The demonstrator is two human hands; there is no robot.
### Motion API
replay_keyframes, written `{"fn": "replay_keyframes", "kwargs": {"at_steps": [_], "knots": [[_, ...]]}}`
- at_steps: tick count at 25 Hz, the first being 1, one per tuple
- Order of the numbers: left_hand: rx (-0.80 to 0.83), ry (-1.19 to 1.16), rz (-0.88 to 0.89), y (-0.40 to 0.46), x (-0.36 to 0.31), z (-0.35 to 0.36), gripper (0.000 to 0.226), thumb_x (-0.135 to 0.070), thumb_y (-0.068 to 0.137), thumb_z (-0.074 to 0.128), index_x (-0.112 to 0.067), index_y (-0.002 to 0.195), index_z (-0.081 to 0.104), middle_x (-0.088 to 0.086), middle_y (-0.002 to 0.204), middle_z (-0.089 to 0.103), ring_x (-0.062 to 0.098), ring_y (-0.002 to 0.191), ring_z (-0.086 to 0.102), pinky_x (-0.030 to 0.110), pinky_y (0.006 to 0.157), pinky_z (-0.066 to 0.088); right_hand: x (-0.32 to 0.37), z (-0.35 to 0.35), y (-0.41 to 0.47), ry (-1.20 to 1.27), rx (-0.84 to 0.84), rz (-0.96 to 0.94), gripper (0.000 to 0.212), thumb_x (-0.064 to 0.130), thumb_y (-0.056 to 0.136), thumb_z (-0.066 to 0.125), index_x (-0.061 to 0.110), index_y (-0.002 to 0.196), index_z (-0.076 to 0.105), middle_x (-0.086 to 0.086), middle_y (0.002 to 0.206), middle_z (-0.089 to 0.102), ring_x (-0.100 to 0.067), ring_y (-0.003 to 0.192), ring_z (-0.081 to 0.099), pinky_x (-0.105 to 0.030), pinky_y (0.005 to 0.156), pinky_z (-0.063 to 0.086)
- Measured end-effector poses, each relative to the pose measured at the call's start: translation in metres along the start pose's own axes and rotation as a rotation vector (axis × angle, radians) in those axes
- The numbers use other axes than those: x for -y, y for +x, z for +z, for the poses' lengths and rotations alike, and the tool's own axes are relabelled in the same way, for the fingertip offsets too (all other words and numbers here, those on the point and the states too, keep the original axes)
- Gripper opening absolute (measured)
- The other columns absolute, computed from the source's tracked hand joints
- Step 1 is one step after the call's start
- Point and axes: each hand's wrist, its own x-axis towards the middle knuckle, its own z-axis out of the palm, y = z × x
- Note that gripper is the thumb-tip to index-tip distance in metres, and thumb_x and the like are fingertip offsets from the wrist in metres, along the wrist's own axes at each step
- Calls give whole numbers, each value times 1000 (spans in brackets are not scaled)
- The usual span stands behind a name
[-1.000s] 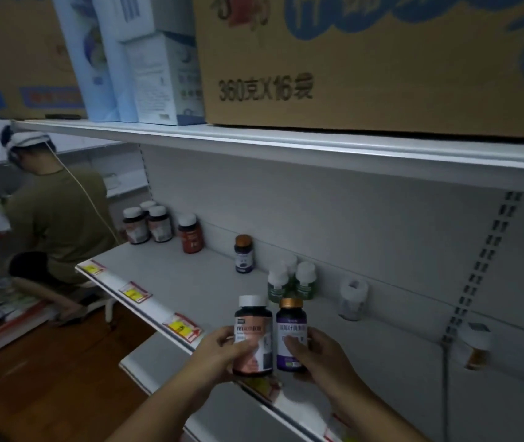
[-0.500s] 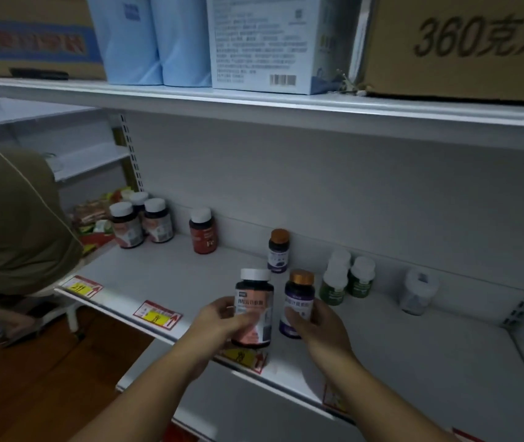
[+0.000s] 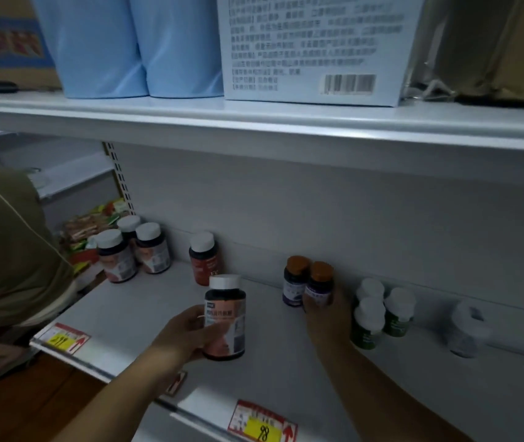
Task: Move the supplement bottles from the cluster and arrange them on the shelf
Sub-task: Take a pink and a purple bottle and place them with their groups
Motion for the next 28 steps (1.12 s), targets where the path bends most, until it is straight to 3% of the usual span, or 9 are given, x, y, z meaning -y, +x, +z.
{"fn": "replay_keyframes", "kwargs": {"at_steps": [4,8,12,14,16,18,21,24,28], "knots": [[39,58,-7,24,1,-18,47,-31,56,77,-24,100,64,-6,91,76,19,85,72,40,83,55,0,1,7,1,0,18,40,22,81,68,7,115,54,-17,114,62,-36,106,58,-47,91,48],[130,79,67,47,0,-46,50,-35,53,77,-23,99,64,3,100,73,16,89,70,34,76,56,27,7,-43,64,-187,-75,33,10,79,69,11,109,54,-5,103,58,-27,92,55,-41,80,44],[187,103,170,57,-8,-92,47,-25,68,78,-32,108,56,-3,107,66,8,89,69,25,74,56,83,80,-114,-22,384,-141,61,29,73,76,38,122,39,23,114,48,-2,103,51,-24,91,40],[229,144,264,60,-14,-117,61,-20,74,75,-46,119,42,-11,112,60,6,96,65,22,76,56,99,123,-119,-38,520,-202,64,36,68,79,46,118,39,33,113,49,13,99,54,-15,88,45],[221,230,387,65,-20,-139,74,-27,74,75,-51,127,30,-18,124,54,-1,109,57,22,86,53,110,157,-114,17,478,-202,70,37,61,83,43,119,44,31,109,56,19,94,55,-11,81,50],[74,400,534,70,-27,-163,79,-41,72,71,-39,138,28,-18,138,43,1,125,44,29,104,43,116,189,-110,18,447,-203,78,45,55,81,34,124,46,23,111,61,6,98,60,-19,83,51],[-282,930,870,83,-31,-202,56,-40,71,57,-27,124,52,-4,130,54,15,123,42,42,99,47,116,242,-106,-45,435,-184,59,41,63,78,29,114,49,15,107,61,-5,95,59,-19,77,49],[-260,1268,930,91,-32,-223,41,-43,67,47,-30,101,65,-6,117,65,19,120,48,47,93,50,116,283,-100,-144,337,-239,43,45,72,60,23,109,55,4,105,58,-11,93,52,-11,71,41],[-176,1371,867,101,-26,-225,46,-42,64,54,-27,106,59,-8,112,68,20,113,61,45,92,49,123,300,-92,-182,219,-262,61,56,67,48,16,113,54,-1,109,56,-8,92,48,-13,73,33]]}}
